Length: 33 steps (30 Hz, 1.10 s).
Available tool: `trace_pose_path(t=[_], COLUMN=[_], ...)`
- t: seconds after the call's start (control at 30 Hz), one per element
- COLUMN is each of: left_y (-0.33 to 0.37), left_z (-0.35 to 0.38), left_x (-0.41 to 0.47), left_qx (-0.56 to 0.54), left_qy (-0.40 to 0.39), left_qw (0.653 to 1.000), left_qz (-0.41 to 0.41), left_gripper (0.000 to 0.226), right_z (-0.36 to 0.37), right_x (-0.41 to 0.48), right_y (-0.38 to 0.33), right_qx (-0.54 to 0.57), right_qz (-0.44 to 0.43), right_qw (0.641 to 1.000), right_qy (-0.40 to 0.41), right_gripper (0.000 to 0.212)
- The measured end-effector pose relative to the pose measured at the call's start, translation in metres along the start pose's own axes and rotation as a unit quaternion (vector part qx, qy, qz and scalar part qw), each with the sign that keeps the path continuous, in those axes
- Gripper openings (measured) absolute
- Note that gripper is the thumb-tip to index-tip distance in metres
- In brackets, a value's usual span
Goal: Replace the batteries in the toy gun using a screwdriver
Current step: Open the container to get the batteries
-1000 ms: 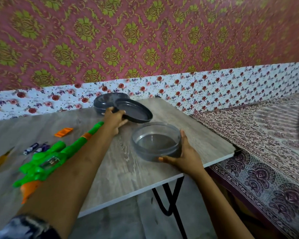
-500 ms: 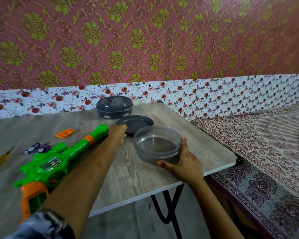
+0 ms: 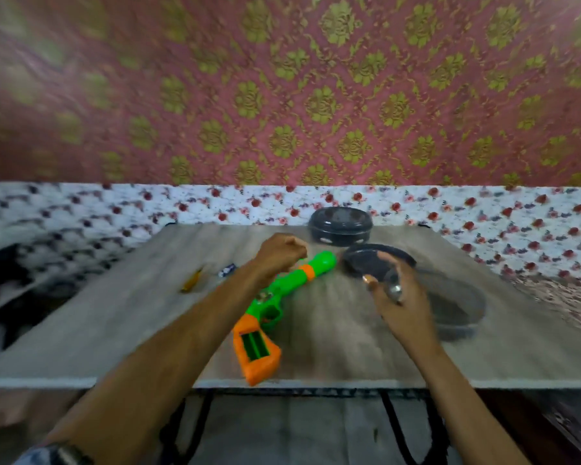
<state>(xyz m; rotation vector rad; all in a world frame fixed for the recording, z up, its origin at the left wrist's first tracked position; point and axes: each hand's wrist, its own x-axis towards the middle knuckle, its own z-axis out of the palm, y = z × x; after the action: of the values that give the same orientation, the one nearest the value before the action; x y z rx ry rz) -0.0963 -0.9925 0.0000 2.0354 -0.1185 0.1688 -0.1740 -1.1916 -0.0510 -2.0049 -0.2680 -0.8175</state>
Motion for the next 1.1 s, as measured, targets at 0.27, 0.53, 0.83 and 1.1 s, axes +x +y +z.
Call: trace_pose_path(t=[0.27,0.53,0.83,1.1], left_y=[-0.065,-0.109,-0.131,-0.143], left_z=[-0.131,-0.123,-0.087,-0.084], left_x=[-0.005,0.036,0.081,0.088], left_qx=[0.120,0.236,0.370,0.414], left_qy=[0.082,0.022,-0.048,0.024], left_qw=[0.988,0.971,0.925,0.908], left_qz=[-0.061,-0.024,-0.074,-0.054], left_gripper=[0.020,0.021,0.040,0.033], right_z=[0.130,0.204,0.255,0.268], right_x=[0.058,0.105,0.128,0.131], right_y=[-0.044,-0.045,-0.036,-0.026], right_qx=[0.001,-0.150,-0.323,-0.290], right_qz=[-0.008,0.049,0.120,0.149], right_qw=[0.989,0.948,0.847,0.861], right_qy=[-0.150,-0.277,-0.406,-0.390], right_gripper=[0.027,0.015,0.030,0.023])
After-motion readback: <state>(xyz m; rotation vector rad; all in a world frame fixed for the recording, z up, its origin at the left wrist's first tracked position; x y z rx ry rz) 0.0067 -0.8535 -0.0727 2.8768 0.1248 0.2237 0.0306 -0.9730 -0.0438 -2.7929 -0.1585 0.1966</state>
